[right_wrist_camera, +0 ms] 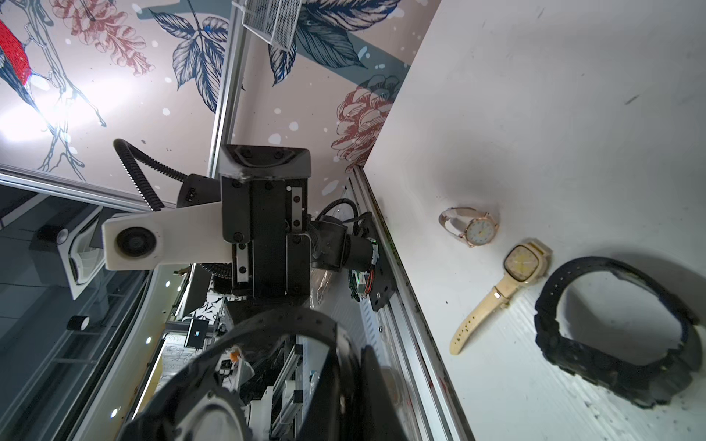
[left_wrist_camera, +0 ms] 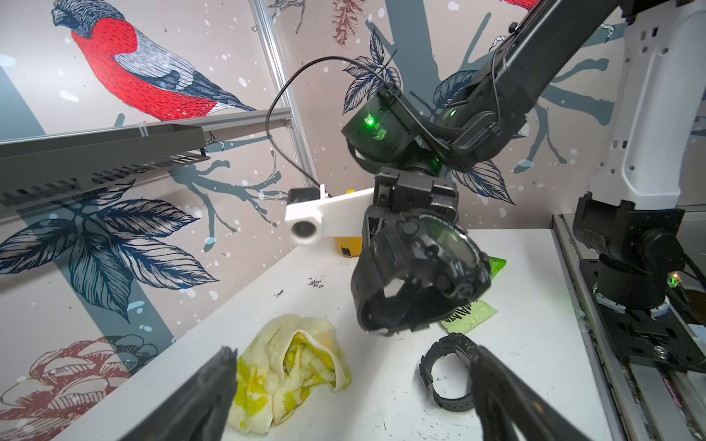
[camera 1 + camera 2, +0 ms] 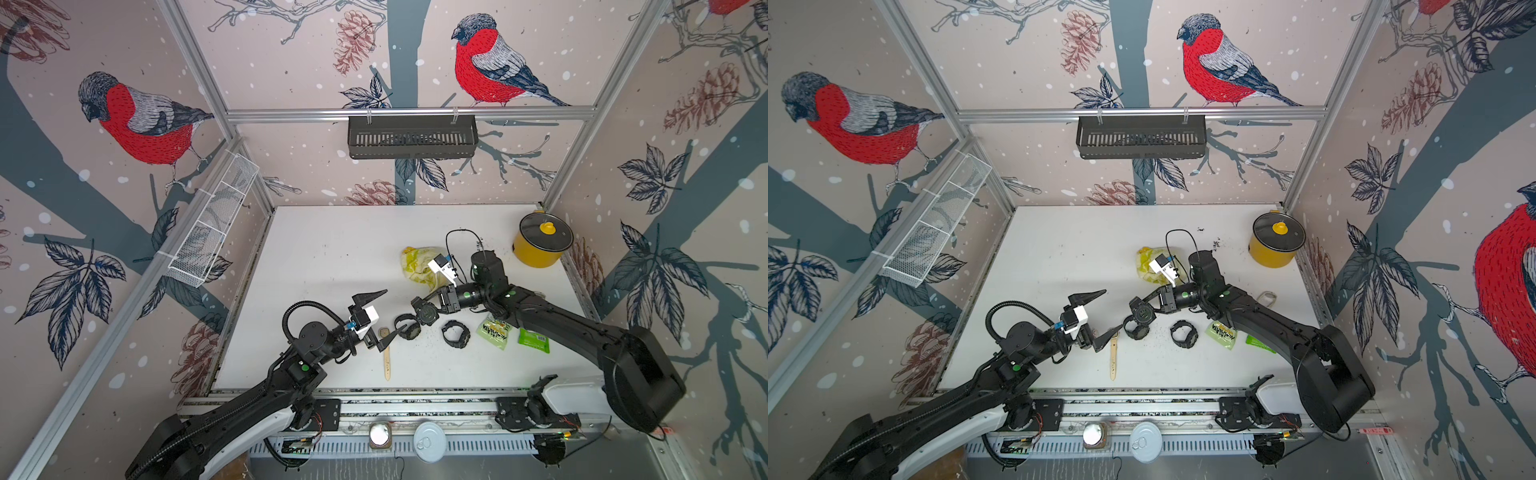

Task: Wipe the watch dial
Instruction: Pick up the watch at the center of the board.

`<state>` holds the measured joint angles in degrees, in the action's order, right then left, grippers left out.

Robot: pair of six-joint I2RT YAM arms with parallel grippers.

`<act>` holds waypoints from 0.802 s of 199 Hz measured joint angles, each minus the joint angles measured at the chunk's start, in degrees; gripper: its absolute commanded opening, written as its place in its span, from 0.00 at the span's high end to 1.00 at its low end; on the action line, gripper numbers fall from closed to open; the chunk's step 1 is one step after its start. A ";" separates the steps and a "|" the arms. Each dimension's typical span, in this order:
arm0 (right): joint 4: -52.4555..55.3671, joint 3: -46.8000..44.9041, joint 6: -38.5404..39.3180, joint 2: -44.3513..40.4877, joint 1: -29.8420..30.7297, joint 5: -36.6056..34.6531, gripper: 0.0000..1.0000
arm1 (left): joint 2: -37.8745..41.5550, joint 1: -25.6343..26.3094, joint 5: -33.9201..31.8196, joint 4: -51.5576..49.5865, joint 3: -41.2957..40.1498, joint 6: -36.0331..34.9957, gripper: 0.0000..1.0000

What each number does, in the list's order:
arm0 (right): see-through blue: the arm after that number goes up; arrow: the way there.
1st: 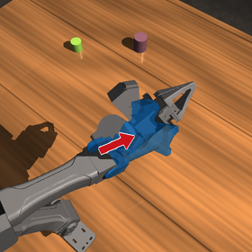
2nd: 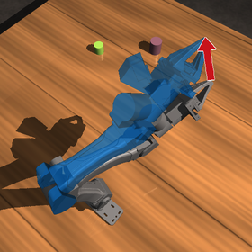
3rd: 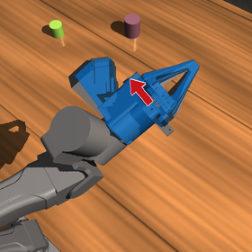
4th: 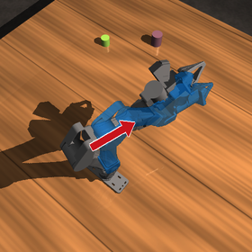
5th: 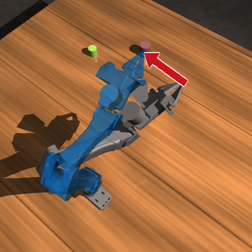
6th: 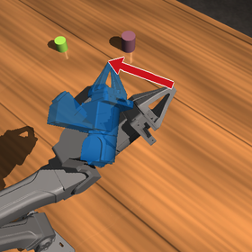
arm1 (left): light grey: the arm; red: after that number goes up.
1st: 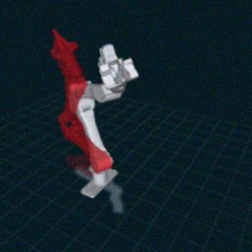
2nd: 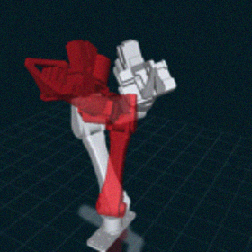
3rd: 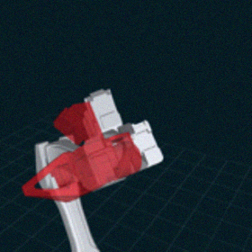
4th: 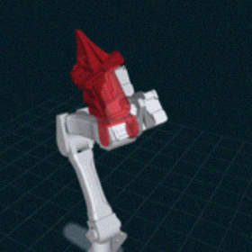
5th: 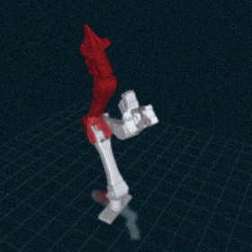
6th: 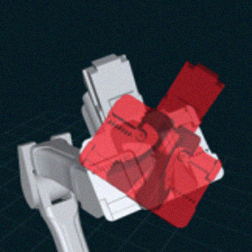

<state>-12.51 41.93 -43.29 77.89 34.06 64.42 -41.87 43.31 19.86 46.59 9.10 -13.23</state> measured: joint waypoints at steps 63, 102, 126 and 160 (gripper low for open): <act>-4.22 1.46 -3.50 4.98 4.83 -0.68 0.95 | -2.73 0.68 -2.19 0.66 0.59 -2.56 0.27; -9.97 1.51 -8.04 7.93 7.76 -1.14 0.95 | -2.40 0.70 -3.80 0.50 0.33 -4.76 0.40; -12.83 1.57 -9.79 8.90 8.63 -1.33 0.93 | -0.35 0.70 -3.76 -0.70 0.39 -6.14 0.57; -17.38 0.94 -13.25 9.49 8.61 -3.30 0.79 | 1.97 0.74 -3.54 -2.71 0.39 -8.00 0.80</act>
<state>-29.89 42.87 -56.53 87.37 42.68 61.12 -39.90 44.05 16.32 43.88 9.50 -21.23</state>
